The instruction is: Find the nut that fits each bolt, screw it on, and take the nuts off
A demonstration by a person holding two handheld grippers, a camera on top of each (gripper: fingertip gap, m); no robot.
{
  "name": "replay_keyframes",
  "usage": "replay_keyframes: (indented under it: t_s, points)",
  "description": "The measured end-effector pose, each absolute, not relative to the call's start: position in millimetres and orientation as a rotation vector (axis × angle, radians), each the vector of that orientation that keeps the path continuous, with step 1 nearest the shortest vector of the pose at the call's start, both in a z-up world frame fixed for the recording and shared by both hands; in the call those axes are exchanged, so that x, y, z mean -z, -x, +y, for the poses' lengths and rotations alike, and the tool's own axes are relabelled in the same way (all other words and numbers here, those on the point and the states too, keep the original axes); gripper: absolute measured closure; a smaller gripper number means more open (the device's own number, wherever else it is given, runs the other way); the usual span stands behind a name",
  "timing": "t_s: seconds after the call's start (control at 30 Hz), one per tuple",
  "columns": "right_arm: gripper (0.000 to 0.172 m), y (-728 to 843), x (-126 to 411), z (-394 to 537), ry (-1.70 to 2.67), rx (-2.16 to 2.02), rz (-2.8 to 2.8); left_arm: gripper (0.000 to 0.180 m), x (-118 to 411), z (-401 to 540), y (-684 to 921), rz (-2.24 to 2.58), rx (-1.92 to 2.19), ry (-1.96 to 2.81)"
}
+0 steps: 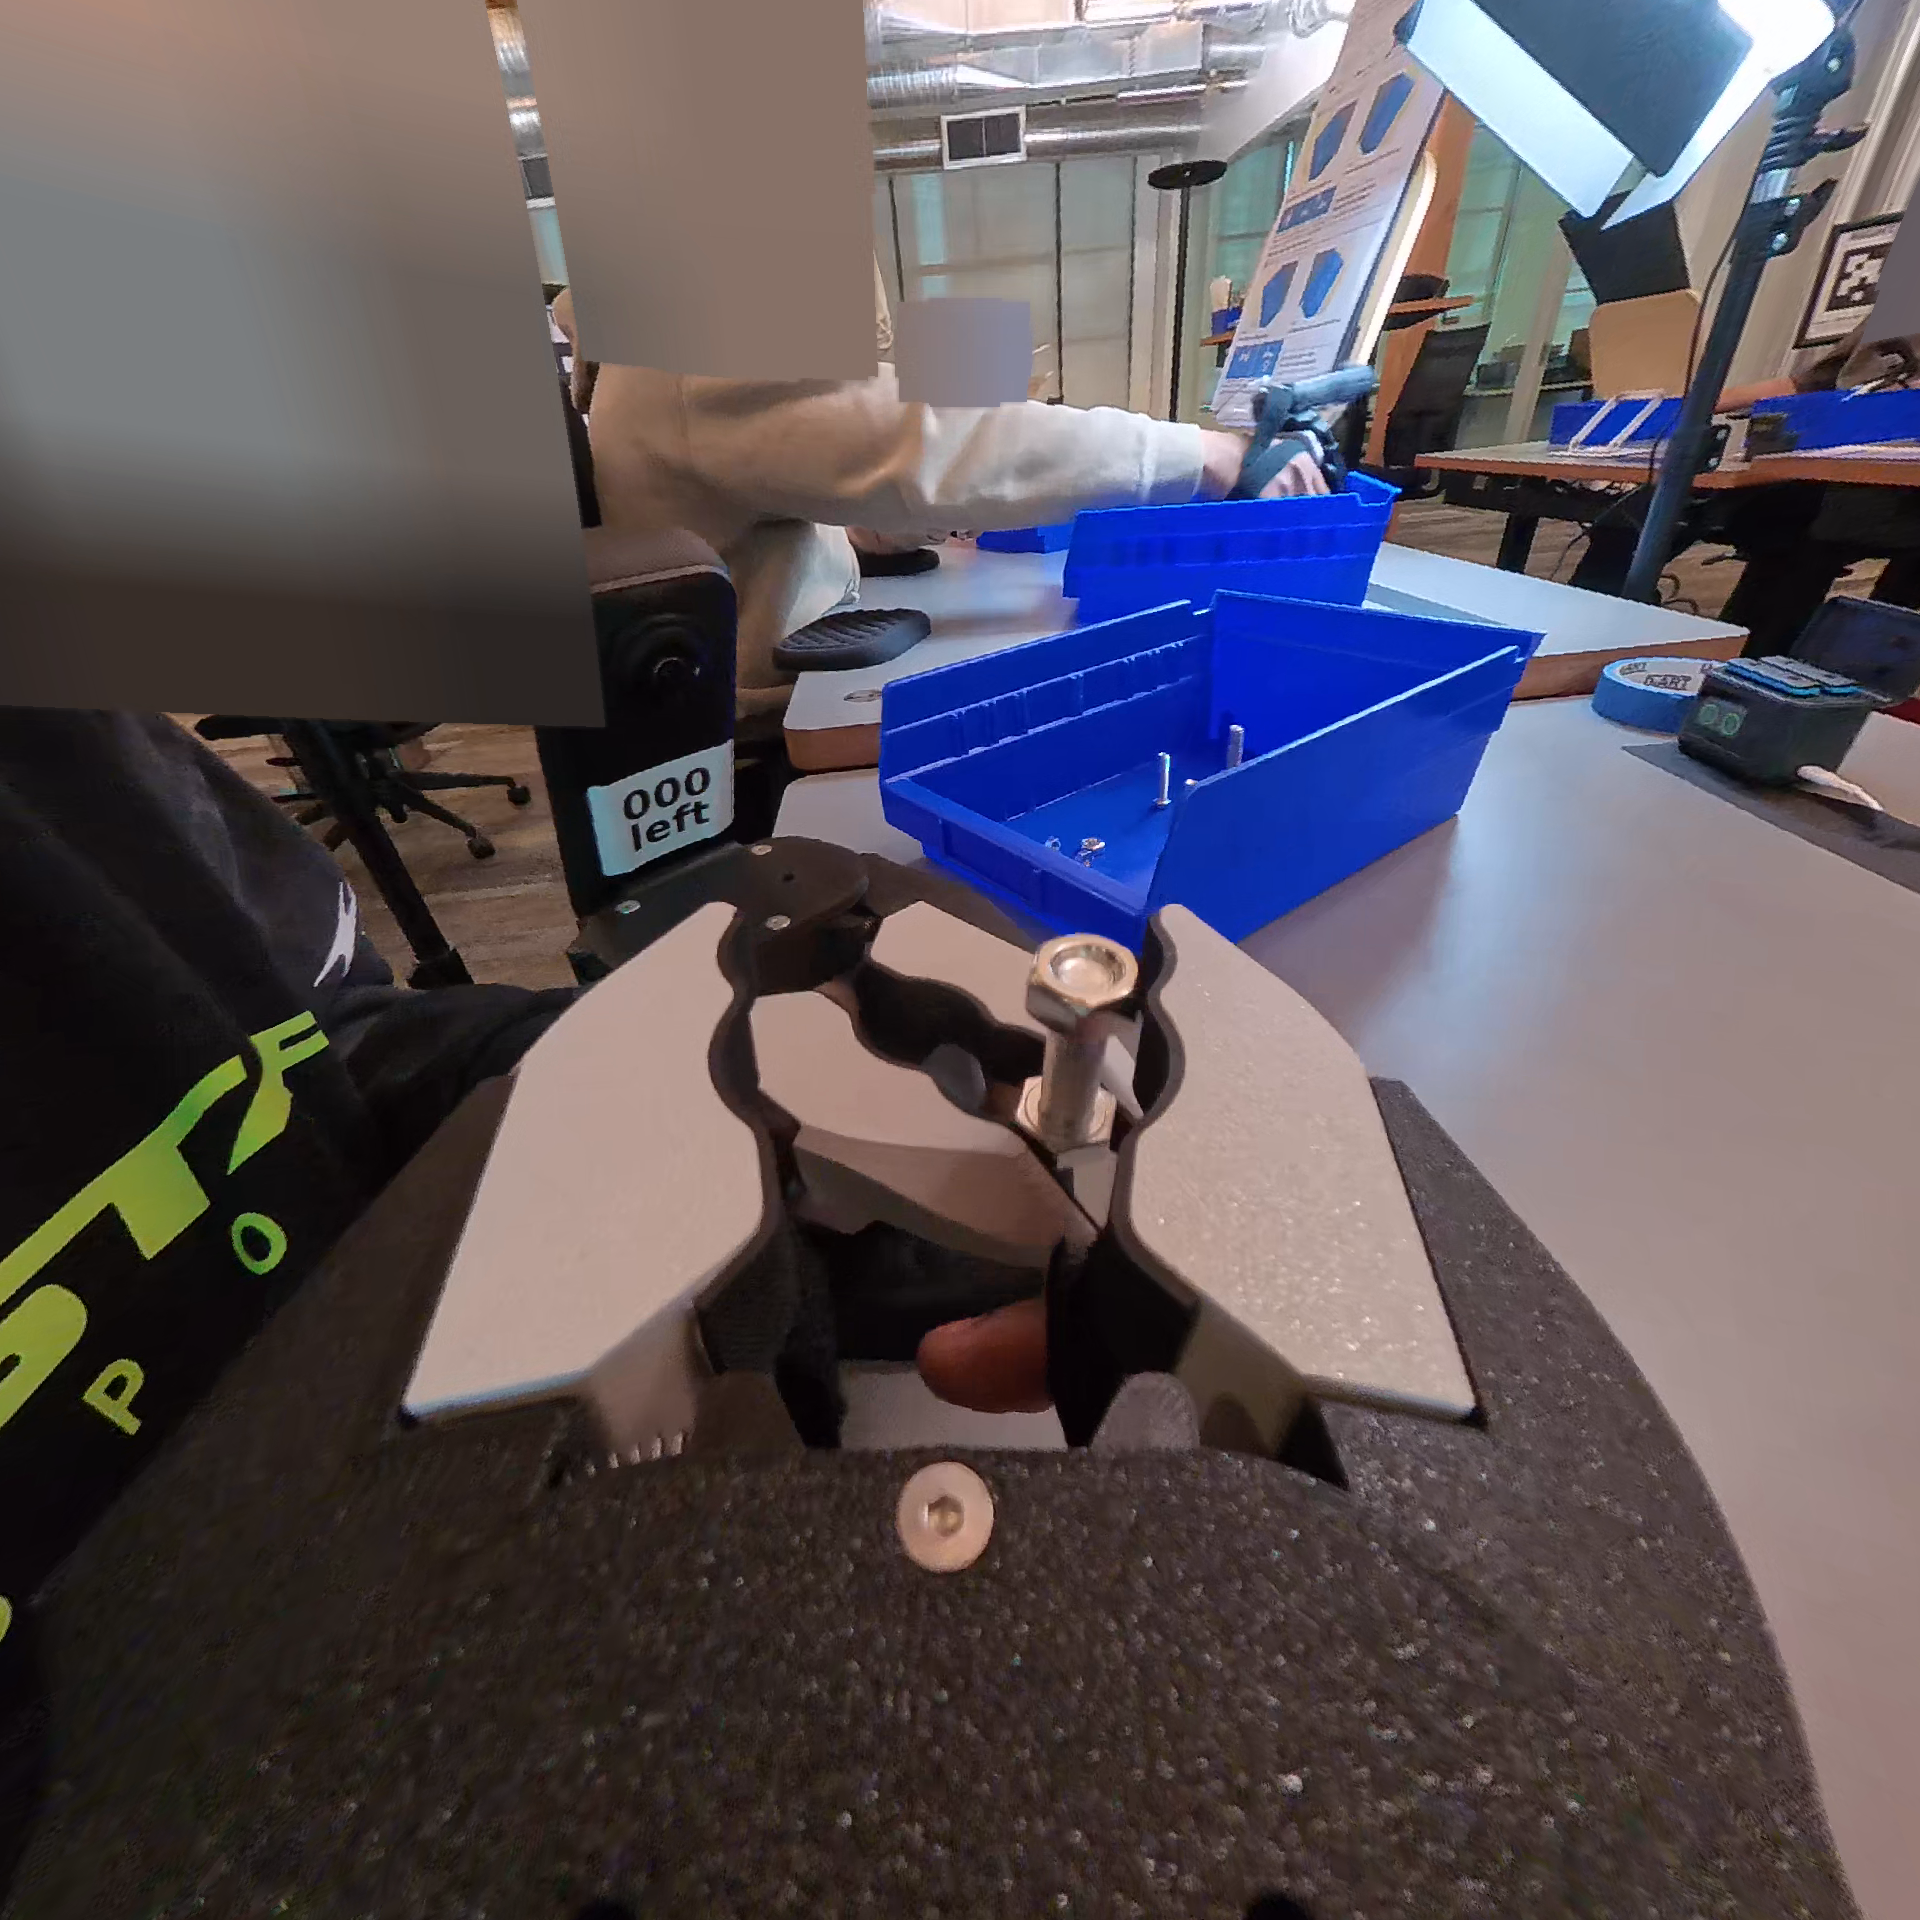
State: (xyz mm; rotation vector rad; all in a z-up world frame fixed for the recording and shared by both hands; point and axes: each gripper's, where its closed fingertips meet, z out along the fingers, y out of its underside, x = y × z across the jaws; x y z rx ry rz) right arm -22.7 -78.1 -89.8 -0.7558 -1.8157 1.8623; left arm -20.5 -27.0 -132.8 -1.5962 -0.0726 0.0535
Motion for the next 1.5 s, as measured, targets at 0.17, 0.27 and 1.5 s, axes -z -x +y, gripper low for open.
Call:
replay_keyframes:
  t_s: [0.17, 0.27, 1.5]
  points:
    - [0.105, 8, 90, -65, 0.788, -1.852, -1.765, 0.162, 132, -28, 22, -0.084, -0.056, 1.589]
    - [0.139, -9, 88, -60, 0.735, -1.898, -1.760, 0.162, 132, -28, 23, -0.090, -0.054, 1.587]
    - [0.110, 21, 94, -60, 0.793, -1.872, -1.721, 0.162, 134, -27, 21, -0.073, -0.060, 1.600]
